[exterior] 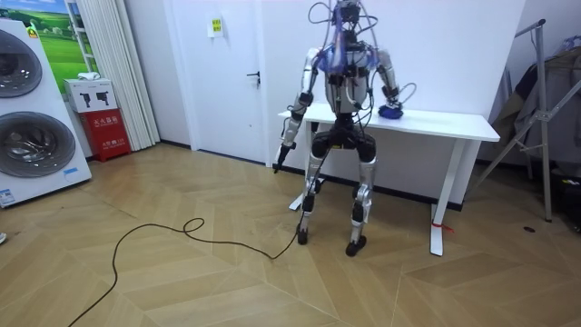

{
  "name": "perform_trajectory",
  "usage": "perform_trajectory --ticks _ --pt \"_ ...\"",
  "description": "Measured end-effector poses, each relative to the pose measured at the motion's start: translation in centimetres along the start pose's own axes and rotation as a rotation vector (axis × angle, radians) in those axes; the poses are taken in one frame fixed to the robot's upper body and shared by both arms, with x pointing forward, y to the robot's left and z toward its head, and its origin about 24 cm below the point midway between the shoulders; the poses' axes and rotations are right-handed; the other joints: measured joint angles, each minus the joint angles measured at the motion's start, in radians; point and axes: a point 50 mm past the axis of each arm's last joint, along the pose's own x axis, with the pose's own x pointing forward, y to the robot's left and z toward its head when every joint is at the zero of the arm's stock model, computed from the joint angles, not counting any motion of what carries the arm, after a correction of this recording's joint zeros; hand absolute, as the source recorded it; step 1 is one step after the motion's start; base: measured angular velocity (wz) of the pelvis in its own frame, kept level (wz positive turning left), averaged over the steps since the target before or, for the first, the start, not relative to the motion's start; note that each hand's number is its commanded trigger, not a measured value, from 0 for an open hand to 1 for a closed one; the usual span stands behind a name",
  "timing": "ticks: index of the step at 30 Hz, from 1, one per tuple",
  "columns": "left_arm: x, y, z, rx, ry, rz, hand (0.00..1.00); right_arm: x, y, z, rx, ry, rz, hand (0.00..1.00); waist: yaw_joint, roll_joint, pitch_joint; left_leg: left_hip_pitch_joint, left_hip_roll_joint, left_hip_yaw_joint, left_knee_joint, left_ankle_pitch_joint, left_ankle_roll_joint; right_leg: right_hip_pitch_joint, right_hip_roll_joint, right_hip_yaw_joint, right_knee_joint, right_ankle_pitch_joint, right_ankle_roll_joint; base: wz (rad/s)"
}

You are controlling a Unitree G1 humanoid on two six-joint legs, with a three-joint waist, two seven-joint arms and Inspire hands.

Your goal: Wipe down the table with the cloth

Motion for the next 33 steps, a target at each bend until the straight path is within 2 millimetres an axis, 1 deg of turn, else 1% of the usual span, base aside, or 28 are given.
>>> perform_trajectory --ticks 1,2,3,5,7,8,9,10,11,12,13,15,16,17,18,19,20,21,22,24,25,27,28,29,30,31,32,33 --pt "-0.2 0.1 -0.7 -0.004 0.02 0.001 0.0 -0.2 -0.4 -1.0 0.018 0.026 -0.021 1.0 0.0 0.003 -0.001 0.01 -0.008 0.0 -0.018 0.002 0.003 0.003 0.006 0.015 -0.009 0.0 -0.001 0.22" --pt "-0.4 0.3 -1.8 -0.026 0.057 0.015 0.0 -0.4 -1.2 -2.5 0.034 0.067 -0.063 1.0 0.0 0.005 -0.0034 0.031 -0.026 -0.002 -0.054 0.004 0.005 0.003 0.013 0.046 -0.019 0.001 -0.002 0.0" --pt "-0.7 0.5 -2.8 -0.063 0.094 0.032 0.0 -0.7 -1.7 -3.5 0.036 0.091 -0.088 1.0 -0.001 0.007 -0.0034 0.054 -0.048 -0.002 -0.094 0.006 0.01 0.0 0.012 0.06 -0.025 0.001 -0.001 -0.11" --pt "-0.7 0.8 -3.2 -0.106 0.111 0.053 0.0 -1.0 -2.1 -4.4 0.038 0.109 -0.109 1.0 -0.001 0.004 -0.0049 0.08 -0.059 -0.005 -0.144 0.012 0.015 -0.001 0.014 0.074 -0.038 0.008 0.001 -0.2" --pt "-0.5 0.8 -2.5 -0.113 0.092 0.053 0.0 -1.1 -2.3 -4.5 0.038 0.114 -0.117 1.0 -0.007 -0.002 -0.009 0.084 -0.068 -0.008 -0.153 0.012 0.015 -0.001 0.01 0.079 -0.046 0.013 0.008 -0.12" --pt "-0.2 0.9 -1.6 -0.118 0.067 0.055 0.0 -1.0 -2.2 -4.3 0.032 0.114 -0.115 1.0 -0.005 -0.009 -0.0117 0.081 -0.071 -0.007 -0.158 0.012 0.015 0.0 0.01 0.079 -0.059 0.023 0.012 -0.04" --pt "0.4 1.2 0.5 -0.116 0.008 0.064 0.0 -1.0 -1.8 -3.9 0.022 0.113 -0.106 1.0 -0.006 -0.01 -0.0153 0.081 -0.072 -0.007 -0.163 0.012 0.015 0.001 0.012 0.078 -0.072 0.034 0.013 -0.06" --pt "0.6 1.3 1.6 -0.119 -0.023 0.069 0.0 -0.9 -1.7 -3.6 0.019 0.112 -0.103 1.0 -0.001 -0.016 -0.0127 0.081 -0.072 -0.007 -0.165 0.012 0.015 0.0 0.012 0.078 -0.071 0.037 0.013 -0.08" --pt "0.9 1.6 3.3 -0.122 -0.069 0.082 0.0 -0.6 -1.2 -2.7 0.004 0.099 -0.082 1.0 0.003 -0.03 -0.0112 0.084 -0.073 -0.007 -0.174 0.012 0.015 -0.005 0.012 0.078 -0.069 0.04 0.012 -0.24" --pt "1.2 1.5 5.1 -0.122 -0.123 0.084 0.0 -0.4 -0.7 -1.0 -0.035 0.049 -0.056 1.0 0.01 -0.042 -0.0119 0.087 -0.073 -0.007 -0.178 0.012 0.015 -0.013 0.013 0.079 -0.063 0.046 0.009 -0.31" --pt "1.3 1.3 5.9 -0.125 -0.146 0.078 0.0 -0.2 -0.4 0.0 -0.055 0.012 -0.04 1.0 0.014 -0.044 -0.0111 0.09 -0.072 -0.009 -0.181 0.013 0.015 -0.017 0.013 0.079 -0.063 0.049 0.008 -0.48" --pt "1.3 0.1 9.2 -0.093 -0.245 0.035 0.0 0.4 0.7 5.7 -0.13 -0.183 0.011 1.0 0.048 -0.049 -0.0116 0.097 -0.072 -0.014 -0.2 0.013 0.015 -0.04 0.014 0.08 -0.054 0.064 0.005 -0.58" --pt "1.3 -0.2 9.8 -0.092 -0.269 0.023 0.0 0.4 1.0 7.5 -0.149 -0.241 0.025 1.0 0.059 -0.05 -0.0111 0.097 -0.072 -0.018 -0.205 0.013 0.014 -0.048 0.015 0.08 -0.054 0.069 0.003 -0.47" --pt "1.2 -0.6 10.7 -0.089 -0.31 0.002 0.0 0.4 1.7 10.4 -0.175 -0.341 0.05 1.0 0.074 -0.052 -0.0073 0.092 -0.072 -0.032 -0.209 0.013 0.014 -0.057 0.017 0.077 -0.057 0.077 0.002 -0.1" --pt "1.0 -0.8 11.4 -0.094 -0.343 -0.012 0.0 0.3 1.8 12.1 -0.177 -0.408 0.065 1.0 0.086 -0.059 -0.0056 0.079 -0.073 -0.039 -0.208 0.013 0.014 -0.061 0.016 0.063 -0.067 0.082 0.004 0.09" --pt "1.0 -0.8 11.7 -0.094 -0.352 -0.015 0.0 0.3 1.7 12.5 -0.174 -0.428 0.065 1.0 0.094 -0.064 -0.0033 0.074 -0.073 -0.043 -0.208 0.013 0.014 -0.064 0.016 0.054 -0.075 0.087 0.005 0.27" --pt "1.0 -0.6 11.4 -0.092 -0.347 -0.012 0.0 0.5 1.5 12.8 -0.172 -0.434 0.059 1.0 0.124 -0.074 -0.0008 0.062 -0.074 -0.056 -0.207 0.014 0.015 -0.065 0.014 0.035 -0.085 0.091 0.007 0.43" --pt "1.0 -0.3 10.3 -0.077 -0.315 -0.003 0.0 0.7 1.5 12.5 -0.175 -0.419 0.055 1.0 0.128 -0.079 -0.0001 0.049 -0.078 -0.086 -0.206 0.015 0.017 -0.048 0.014 0.007 -0.107 0.094 0.011 0.52" --pt "1.0 -0.1 9.7 -0.075 -0.295 0.001 0.0 0.8 1.5 12.1 -0.173 -0.404 0.052 1.0 0.129 -0.084 -0.0019 0.044 -0.08 -0.099 -0.204 0.016 0.019 -0.04 0.011 -0.009 -0.113 0.095 0.012 0.7" --pt "0.9 0.8 6.5 -0.06 -0.198 0.021 0.0 1.1 1.8 9.5 -0.125 -0.309 0.036 1.0 0.126 -0.087 -0.0001 0.032 -0.087 -0.146 -0.203 0.017 0.019 -0.006 0.01 -0.065 -0.147 0.099 0.018 0.61" --pt "0.9 1.0 6.0 -0.062 -0.183 0.026 0.0 1.1 1.8 8.8 -0.114 -0.288 0.026 1.0 0.125 -0.087 0.0004 0.031 -0.088 -0.152 -0.203 0.017 0.019 0.001 0.01 -0.076 -0.153 0.099 0.02 0.54" --pt "0.7 1.2 3.5 -0.066 -0.105 0.03 0.0 0.6 1.8 5.9 -0.072 -0.196 -0.013 1.0 0.102 -0.079 0.0051 0.024 -0.1 -0.195 -0.19 0.016 0.02 0.043 0.005 -0.135 -0.173 0.098 0.028 0.63" --pt "0.6 1.1 3.1 -0.063 -0.093 0.025 0.0 0.5 1.8 5.2 -0.062 -0.175 -0.022 1.0 0.1 -0.077 0.0058 0.023 -0.103 -0.196 -0.185 0.016 0.02 0.051 0.003 -0.145 -0.174 0.096 0.03 0.53" --pt "0.5 0.8 2.6 -0.06 -0.079 0.01 0.0 0.3 1.8 4.2 -0.043 -0.143 -0.034 1.0 0.1 -0.069 0.004 0.023 -0.106 -0.197 -0.182 0.017 0.021 0.06 -0.001 -0.156 -0.174 0.094 0.034 0.28" --pt "0.4 0.4 2.4 -0.068 -0.074 -0.002 0.0 0.4 1.7 3.9 -0.031 -0.125 -0.037 1.0 0.101 -0.063 -0.001 0.023 -0.109 -0.198 -0.183 0.02 0.026 0.063 -0.005 -0.162 -0.172 0.094 0.035 0.21" --pt "0.4 0.2 2.5 -0.072 -0.075 -0.007 0.0 0.4 1.6 3.8 -0.03 -0.122 -0.039 1.0 0.101 -0.063 -0.0049 0.023 -0.11 -0.198 -0.185 0.021 0.027 0.063 -0.006 -0.163 -0.171 0.093 0.035 0.09" --pt "0.4 -0.2 2.7 -0.072 -0.08 -0.016 0.0 0.6 1.5 3.9 -0.031 -0.116 -0.04 1.0 0.107 -0.054 -0.0045 0.023 -0.111 -0.198 -0.187 0.022 0.029 0.062 -0.008 -0.163 -0.169 0.093 0.036 0.0" --pt "0.6 -0.3 3.3 -0.073 -0.096 -0.02 0.0 0.8 1.3 4.3 -0.034 -0.117 -0.039 1.0 0.113 -0.053 -0.0051 0.023 -0.111 -0.199 -0.187 0.023 0.029 0.062 -0.009 -0.163 -0.167 0.093 0.036 0.0"
